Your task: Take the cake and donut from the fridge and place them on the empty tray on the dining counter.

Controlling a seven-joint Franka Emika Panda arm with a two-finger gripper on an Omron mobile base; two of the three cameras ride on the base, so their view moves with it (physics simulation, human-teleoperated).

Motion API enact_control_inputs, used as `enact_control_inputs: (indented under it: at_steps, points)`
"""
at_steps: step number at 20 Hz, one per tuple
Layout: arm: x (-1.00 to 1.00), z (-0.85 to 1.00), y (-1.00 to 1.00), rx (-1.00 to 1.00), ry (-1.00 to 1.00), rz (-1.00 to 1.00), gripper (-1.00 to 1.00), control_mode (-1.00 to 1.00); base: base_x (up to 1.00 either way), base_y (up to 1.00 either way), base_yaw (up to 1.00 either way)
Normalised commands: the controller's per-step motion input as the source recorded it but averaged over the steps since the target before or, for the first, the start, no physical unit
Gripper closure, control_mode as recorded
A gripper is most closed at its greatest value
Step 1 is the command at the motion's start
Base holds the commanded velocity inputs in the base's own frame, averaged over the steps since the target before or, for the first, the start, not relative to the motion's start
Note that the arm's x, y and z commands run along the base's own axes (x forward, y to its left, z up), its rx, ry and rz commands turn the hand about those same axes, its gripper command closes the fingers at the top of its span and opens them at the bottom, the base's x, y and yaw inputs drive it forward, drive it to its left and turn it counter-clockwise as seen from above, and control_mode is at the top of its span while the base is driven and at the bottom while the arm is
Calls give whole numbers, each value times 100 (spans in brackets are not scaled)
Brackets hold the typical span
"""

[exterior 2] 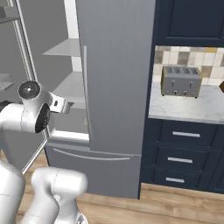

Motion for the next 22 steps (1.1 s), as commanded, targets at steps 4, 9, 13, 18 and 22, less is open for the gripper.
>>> enact_control_inputs:
  at_steps: [4,9,13,18,22]
  points:
    - [35,12,-49,-30,5,-8,100,-100,0,0,0]
    - [36,1,-50,6,1,-3,100,-100,0,0,0]
    - [46,0,-22,8,0,0,-100,-100,0,0,0]
    - [42,0,-3,1,0,0,-100,-100,0,0,0]
    - [45,0,0,0,0,0,-100,-100,0,0,0]
